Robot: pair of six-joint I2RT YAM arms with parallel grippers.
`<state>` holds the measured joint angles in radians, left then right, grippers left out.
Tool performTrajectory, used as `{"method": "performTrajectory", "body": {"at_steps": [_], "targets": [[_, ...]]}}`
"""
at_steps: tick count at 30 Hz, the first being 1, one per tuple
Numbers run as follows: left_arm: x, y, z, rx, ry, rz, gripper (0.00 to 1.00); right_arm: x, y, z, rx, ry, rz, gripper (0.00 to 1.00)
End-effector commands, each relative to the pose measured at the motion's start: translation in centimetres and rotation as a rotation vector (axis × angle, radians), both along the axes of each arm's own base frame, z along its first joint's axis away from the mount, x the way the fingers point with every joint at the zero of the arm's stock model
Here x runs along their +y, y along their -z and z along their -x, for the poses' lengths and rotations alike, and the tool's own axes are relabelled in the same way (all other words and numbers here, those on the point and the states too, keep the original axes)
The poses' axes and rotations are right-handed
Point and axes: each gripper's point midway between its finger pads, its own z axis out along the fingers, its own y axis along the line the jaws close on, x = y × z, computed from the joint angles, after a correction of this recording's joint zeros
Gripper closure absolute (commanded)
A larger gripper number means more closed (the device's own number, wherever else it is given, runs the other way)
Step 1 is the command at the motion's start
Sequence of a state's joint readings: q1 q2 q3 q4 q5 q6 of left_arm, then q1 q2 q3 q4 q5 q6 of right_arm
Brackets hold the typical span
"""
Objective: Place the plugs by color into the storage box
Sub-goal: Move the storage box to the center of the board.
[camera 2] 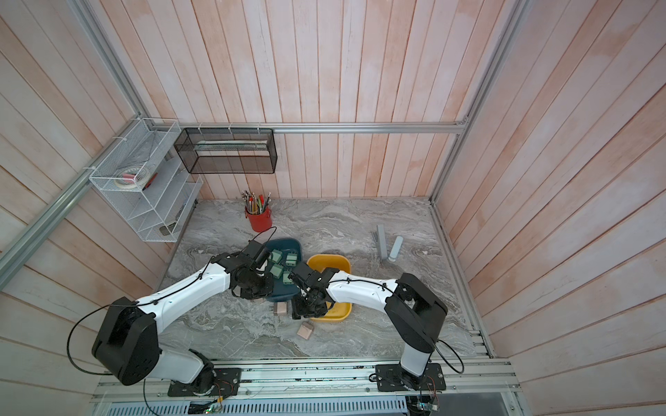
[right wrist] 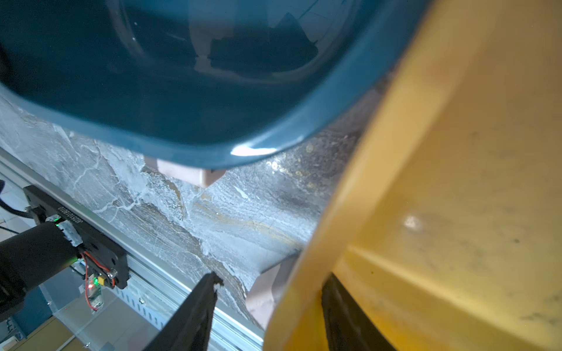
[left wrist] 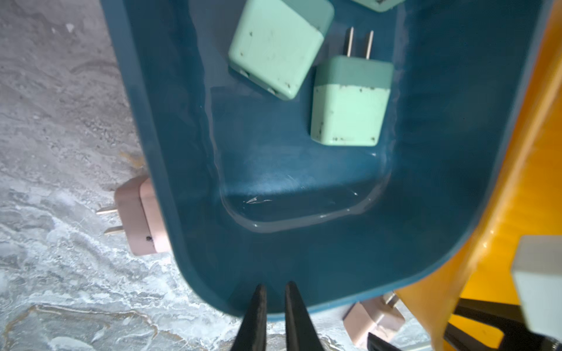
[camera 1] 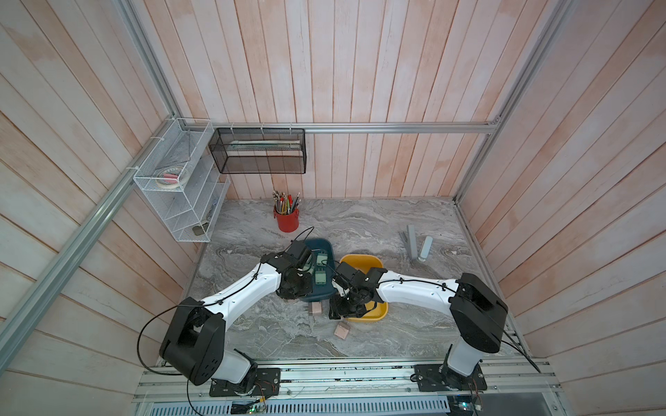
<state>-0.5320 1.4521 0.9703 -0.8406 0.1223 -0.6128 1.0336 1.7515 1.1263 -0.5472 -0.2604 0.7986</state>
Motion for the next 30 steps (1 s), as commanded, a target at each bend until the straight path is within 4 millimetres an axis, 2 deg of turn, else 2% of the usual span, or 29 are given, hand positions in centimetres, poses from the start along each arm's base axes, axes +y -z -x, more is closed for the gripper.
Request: {"method": "performTrajectory", "body": {"at_steps": [1,2,5,7,11,14,19,22,23,25,26,30], "targets": [[1.0,0.4,0.9,0.008,0.008,-0.025,0.84,0.5,0.5,0.5,-0.012,0.043,0.025,0.42],[1.0,0.2,0.9,0.002,0.008,-0.021,0.80,0.4,0.5,0.6,-0.015,0.048,0.032,0.42],[0.8,-0.5,0.7,-0.013,0.011,-0.007,0.57,-0.4,1.2,0.8,-0.018,0.060,0.070,0.42],[0.7,-1.2,0.6,-0.025,0.011,-0.001,0.51,-1.4,1.7,0.7,-0.025,0.052,0.104,0.42],[0.9,-2.1,0.5,-0.049,0.016,-0.004,0.49,-4.1,2.6,0.5,-0.037,0.027,0.182,0.41],[1.3,-2.4,0.7,-0.059,0.022,-0.012,0.49,-6.6,3.1,-0.7,-0.051,0.041,0.227,0.41],[1.5,-2.1,0.8,-0.065,0.026,-0.013,0.49,-9.2,2.0,-3.6,-0.096,0.096,0.248,0.41],[1.1,-1.8,0.6,-0.058,0.030,-0.003,0.46,-8.5,-0.1,-4.8,-0.131,0.111,0.236,0.41],[0.9,-1.8,0.4,-0.061,0.033,0.007,0.40,-8.1,-0.8,-5.0,-0.140,0.121,0.226,0.41],[0.4,-1.7,0.1,-0.061,0.028,0.033,0.16,-7.4,-2.1,-4.9,-0.157,0.150,0.218,0.39],[-0.1,-1.6,0.0,-0.062,0.026,0.056,0.11,-6.9,-2.6,-4.5,-0.159,0.164,0.207,0.38],[-1.6,-1.4,-0.5,-0.055,0.022,0.126,0.09,-3.6,-4.3,-2.1,-0.178,0.153,0.116,0.36]]}}
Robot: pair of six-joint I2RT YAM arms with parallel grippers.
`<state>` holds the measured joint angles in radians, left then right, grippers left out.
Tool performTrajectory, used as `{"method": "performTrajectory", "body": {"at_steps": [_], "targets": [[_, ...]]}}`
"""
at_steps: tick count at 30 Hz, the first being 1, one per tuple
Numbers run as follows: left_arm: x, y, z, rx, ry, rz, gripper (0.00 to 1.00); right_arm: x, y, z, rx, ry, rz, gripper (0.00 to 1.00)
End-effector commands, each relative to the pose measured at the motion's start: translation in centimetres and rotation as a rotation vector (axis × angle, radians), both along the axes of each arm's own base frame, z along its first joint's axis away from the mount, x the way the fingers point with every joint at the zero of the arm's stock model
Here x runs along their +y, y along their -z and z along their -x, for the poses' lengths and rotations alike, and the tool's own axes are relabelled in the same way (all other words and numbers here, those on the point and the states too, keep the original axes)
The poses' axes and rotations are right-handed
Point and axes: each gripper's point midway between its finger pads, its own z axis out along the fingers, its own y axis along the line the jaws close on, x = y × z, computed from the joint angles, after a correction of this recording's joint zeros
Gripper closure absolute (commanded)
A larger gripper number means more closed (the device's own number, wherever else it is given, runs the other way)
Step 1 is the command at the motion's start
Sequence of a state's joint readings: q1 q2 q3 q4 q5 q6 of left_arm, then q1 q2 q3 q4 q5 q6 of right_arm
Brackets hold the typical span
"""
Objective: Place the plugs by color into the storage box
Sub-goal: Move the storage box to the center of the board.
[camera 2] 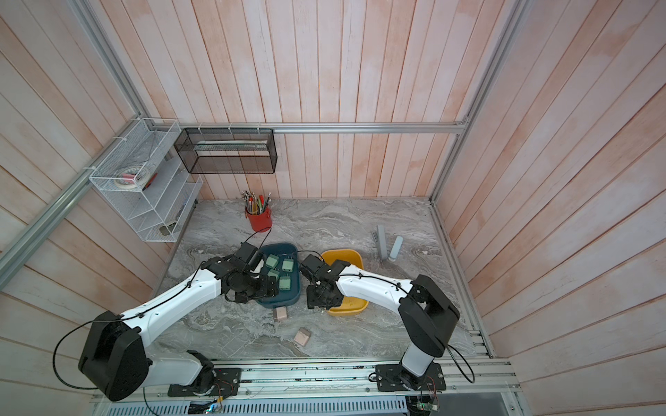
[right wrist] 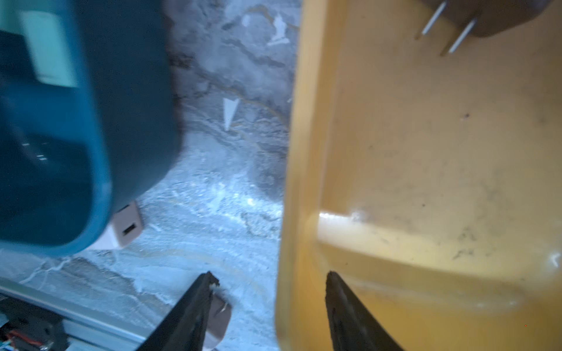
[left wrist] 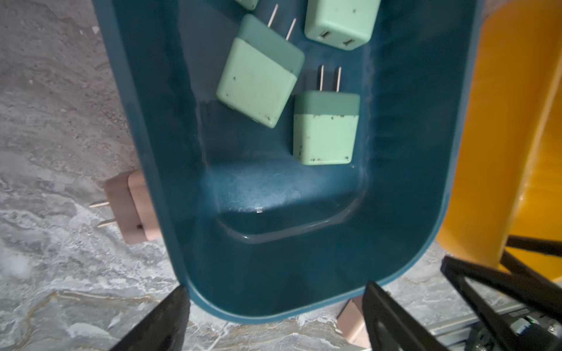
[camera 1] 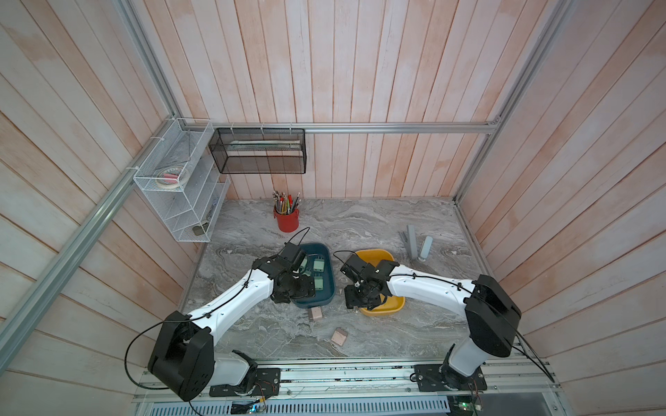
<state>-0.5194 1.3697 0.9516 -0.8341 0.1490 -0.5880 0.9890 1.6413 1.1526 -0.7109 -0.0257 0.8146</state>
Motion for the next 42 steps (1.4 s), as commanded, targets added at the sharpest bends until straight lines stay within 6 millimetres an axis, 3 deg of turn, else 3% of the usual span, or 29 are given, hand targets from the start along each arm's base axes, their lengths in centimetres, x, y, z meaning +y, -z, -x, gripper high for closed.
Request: {"method": "performTrajectory", "body": {"at_steps": [1,6,11,18,25,30,33,38,42], "targets": [[-1.8,0.5,-0.8,0.003,0.001,0.080,0.09,2.3,-1.4,2.5,-0.006,-0.004,-0.046,0.36],[-2.6,1.6,-0.7,0.027,-0.011,0.125,0.09,5.9,0.1,6.8,0.036,-0.115,-0.061,0.35],[-2.9,2.7,-1.1,0.038,-0.014,0.132,0.09,6.4,2.4,8.4,0.055,-0.154,0.008,0.35],[-3.4,2.7,-3.2,0.013,-0.008,0.107,0.09,2.6,3.7,7.0,0.033,-0.091,0.060,0.35],[-3.5,1.8,-5.4,-0.008,-0.025,0.099,0.09,-3.3,4.4,2.6,0.001,-0.098,0.137,0.39],[-3.6,1.9,-6.6,0.009,-0.052,0.107,0.10,-6.0,3.1,-2.3,-0.038,-0.119,0.166,0.38],[-4.1,1.6,-7.8,0.001,-0.074,0.135,0.10,-6.1,1.3,-4.2,-0.068,-0.151,0.176,0.34],[-4.8,0.2,-10.0,-0.026,-0.079,0.147,0.09,-4.6,-1.4,-3.9,-0.099,-0.167,0.169,0.21],[-3.8,-1.6,-10.4,-0.064,-0.103,0.129,0.09,-1.9,-3.8,-1.6,-0.140,-0.183,0.143,0.18]]}}
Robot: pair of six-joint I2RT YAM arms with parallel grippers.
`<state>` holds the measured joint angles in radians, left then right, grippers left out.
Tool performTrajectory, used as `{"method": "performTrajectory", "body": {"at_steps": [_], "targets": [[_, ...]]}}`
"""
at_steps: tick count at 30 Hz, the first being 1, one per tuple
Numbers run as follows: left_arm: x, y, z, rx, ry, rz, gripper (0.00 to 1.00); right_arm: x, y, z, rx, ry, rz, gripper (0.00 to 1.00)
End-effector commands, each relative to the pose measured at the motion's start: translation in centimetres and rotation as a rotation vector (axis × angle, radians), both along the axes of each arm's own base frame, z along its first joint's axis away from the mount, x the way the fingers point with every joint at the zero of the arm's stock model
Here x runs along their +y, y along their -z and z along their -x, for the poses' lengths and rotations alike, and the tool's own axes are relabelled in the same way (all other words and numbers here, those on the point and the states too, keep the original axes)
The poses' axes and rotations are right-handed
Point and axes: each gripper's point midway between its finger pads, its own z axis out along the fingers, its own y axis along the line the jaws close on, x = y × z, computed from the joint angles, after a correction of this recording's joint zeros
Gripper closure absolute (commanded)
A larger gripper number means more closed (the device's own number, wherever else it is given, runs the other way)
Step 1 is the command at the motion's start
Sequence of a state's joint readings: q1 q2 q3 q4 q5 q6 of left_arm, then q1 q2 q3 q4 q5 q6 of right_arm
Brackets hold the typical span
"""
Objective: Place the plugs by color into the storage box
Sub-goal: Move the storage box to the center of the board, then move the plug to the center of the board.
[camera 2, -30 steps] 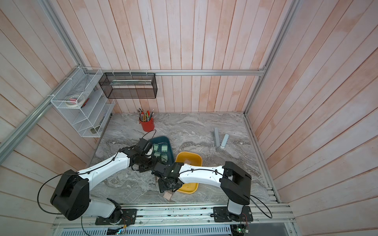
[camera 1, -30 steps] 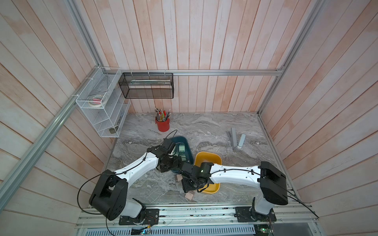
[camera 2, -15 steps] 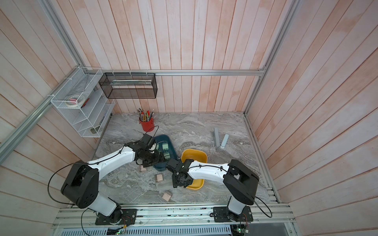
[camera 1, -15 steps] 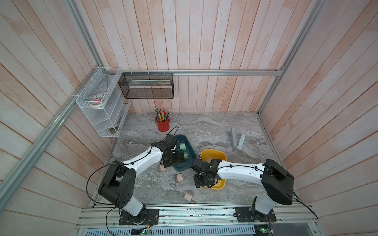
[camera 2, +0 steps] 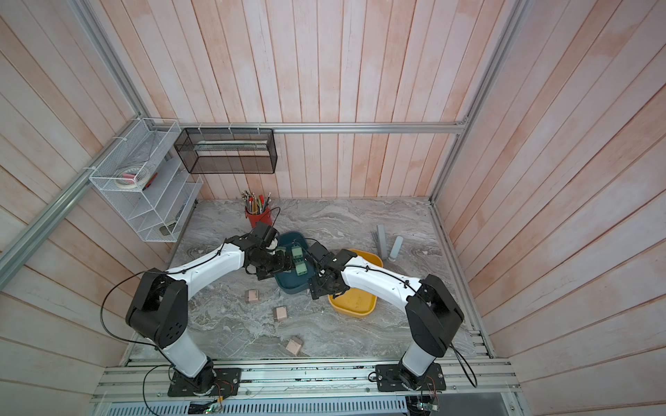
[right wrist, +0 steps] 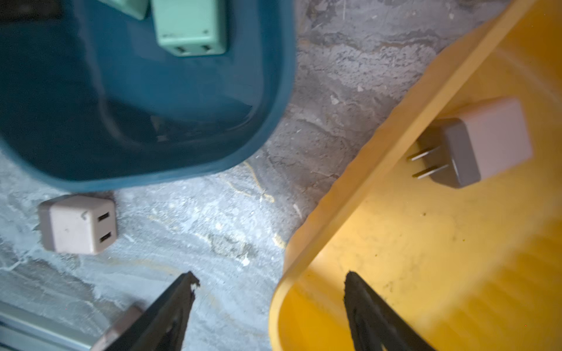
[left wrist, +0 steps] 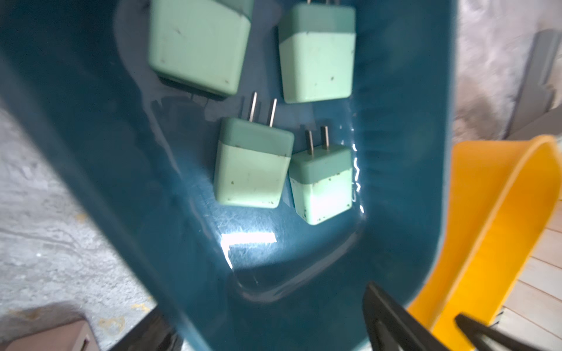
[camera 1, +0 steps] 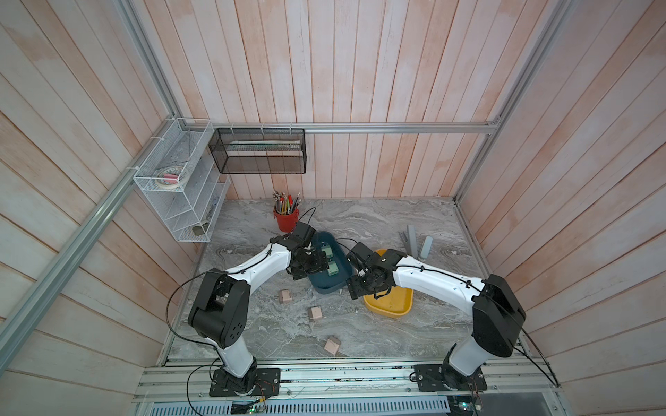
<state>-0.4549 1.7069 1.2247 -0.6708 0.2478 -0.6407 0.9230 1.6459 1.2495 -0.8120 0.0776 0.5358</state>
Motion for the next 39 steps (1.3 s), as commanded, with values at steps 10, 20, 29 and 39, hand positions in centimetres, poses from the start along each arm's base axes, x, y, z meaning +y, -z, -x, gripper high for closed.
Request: {"method": "performTrajectory", "body": {"at_steps": [10,20,29,39], "targets": [[8.9,-3.8,4.4,-0.033,-0.165,-0.041,0.00,10.2,1.9,11.8,0.109,-0.244,-0.073,0.18],[12.0,-1.6,9.1,0.021,-0.195,-0.058,0.00,8.3,6.8,13.4,0.178,-0.232,-0.008,0.19],[11.0,-0.9,9.1,0.039,-0.218,0.021,0.00,1.1,8.0,11.1,0.167,-0.134,0.025,0.19],[10.5,-1.2,8.2,0.036,-0.212,0.042,0.00,1.7,5.6,9.5,0.130,-0.101,-0.058,0.19]]}}
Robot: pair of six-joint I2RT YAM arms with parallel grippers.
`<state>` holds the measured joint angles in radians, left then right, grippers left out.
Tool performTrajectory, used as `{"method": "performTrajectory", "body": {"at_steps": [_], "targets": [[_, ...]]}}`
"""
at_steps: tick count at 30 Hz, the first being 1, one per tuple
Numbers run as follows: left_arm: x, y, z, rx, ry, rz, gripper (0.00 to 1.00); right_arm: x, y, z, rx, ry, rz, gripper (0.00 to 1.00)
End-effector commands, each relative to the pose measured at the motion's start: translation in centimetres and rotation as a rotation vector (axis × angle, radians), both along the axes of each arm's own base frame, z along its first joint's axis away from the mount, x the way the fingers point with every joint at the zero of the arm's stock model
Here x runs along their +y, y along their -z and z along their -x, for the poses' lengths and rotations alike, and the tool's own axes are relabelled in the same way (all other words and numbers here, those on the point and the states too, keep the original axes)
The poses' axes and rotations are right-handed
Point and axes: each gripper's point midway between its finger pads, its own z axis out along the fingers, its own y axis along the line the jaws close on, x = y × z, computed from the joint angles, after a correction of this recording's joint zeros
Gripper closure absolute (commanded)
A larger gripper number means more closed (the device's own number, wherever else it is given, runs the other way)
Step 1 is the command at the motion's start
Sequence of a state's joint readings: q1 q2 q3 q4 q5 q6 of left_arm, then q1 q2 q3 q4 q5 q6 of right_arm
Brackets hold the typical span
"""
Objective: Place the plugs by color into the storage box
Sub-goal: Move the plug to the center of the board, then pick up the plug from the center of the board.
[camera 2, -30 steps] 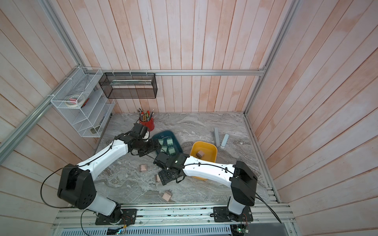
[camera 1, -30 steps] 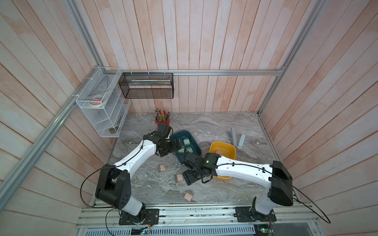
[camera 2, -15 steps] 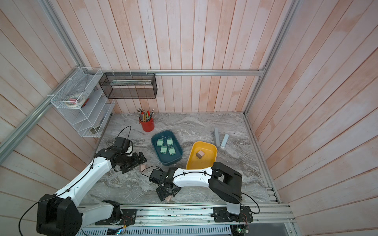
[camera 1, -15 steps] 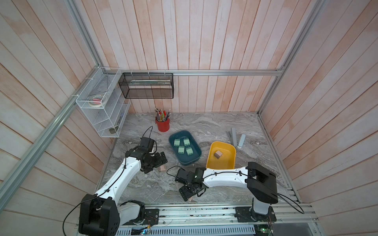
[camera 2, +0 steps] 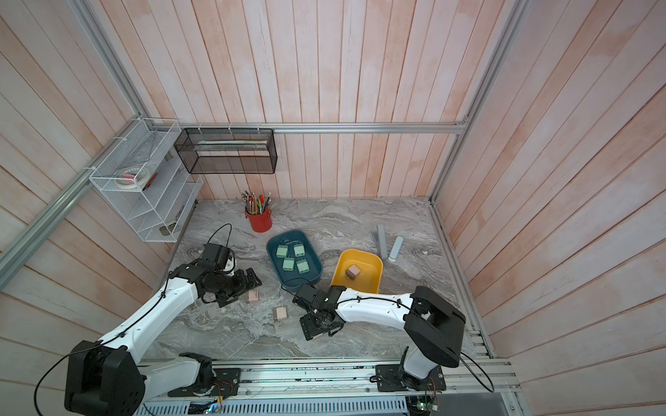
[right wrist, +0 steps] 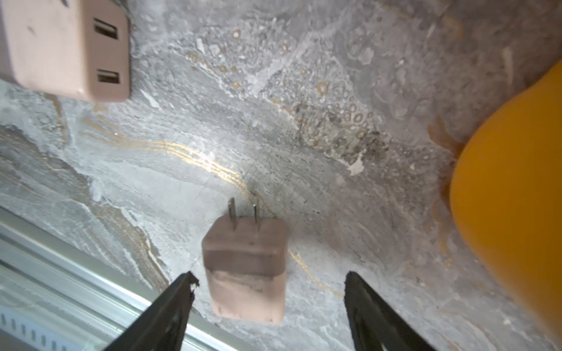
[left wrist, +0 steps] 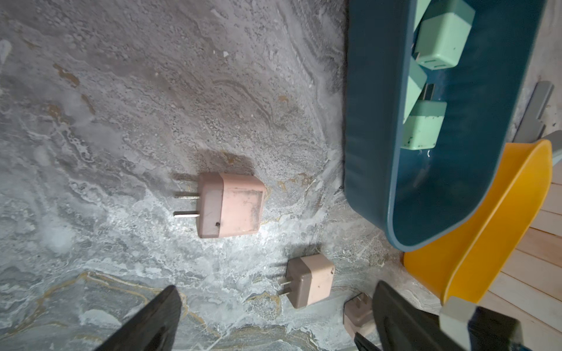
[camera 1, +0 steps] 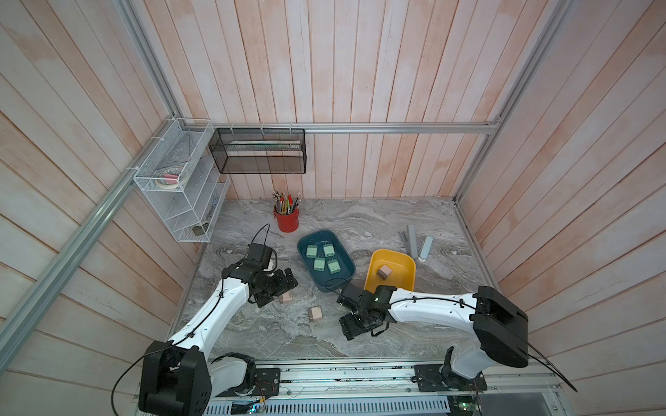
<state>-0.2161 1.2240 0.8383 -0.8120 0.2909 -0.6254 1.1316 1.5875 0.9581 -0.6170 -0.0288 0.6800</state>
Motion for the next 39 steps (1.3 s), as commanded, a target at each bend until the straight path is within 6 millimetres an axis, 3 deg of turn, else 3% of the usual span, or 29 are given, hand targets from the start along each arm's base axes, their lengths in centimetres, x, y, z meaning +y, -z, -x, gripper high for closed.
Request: {"method": "performTrajectory", "body": {"at_steps": [1,5,13,17,21,29,33,36,39], "targets": [[-0.4,-0.3,-0.7,-0.016,-0.003,0.025,0.00,0.7,-0.1,-0.2,-0.005,-0.006,-0.015,0.20],[-0.4,-0.3,-0.7,-0.015,0.002,0.023,0.00,1.3,0.8,0.1,0.030,-0.027,-0.003,0.28],[-0.3,-0.3,-0.7,-0.017,0.013,0.015,0.00,1.5,2.3,0.5,0.073,-0.010,0.017,0.33],[-0.5,-0.1,-0.9,-0.012,0.020,0.021,0.00,1.8,2.3,0.4,0.079,-0.013,0.013,0.48],[-0.7,-0.1,-1.3,-0.014,0.027,0.024,0.00,2.5,1.3,0.2,0.076,-0.007,-0.008,0.60],[-0.8,0.0,-1.8,-0.013,0.040,0.018,0.00,2.8,-3.7,-2.2,0.023,0.053,-0.078,0.63],[-0.8,-0.1,-2.0,-0.017,0.039,0.019,0.00,0.2,-6.9,-6.2,-0.032,0.168,-0.122,0.64],[-0.8,-0.1,-2.1,-0.016,0.038,0.021,0.00,-3.7,-8.1,-9.8,-0.070,0.282,-0.127,0.64],[-0.9,-0.3,-2.3,-0.021,0.037,0.023,0.00,-8.4,-7.8,-12.8,-0.097,0.394,-0.080,0.64]]}}
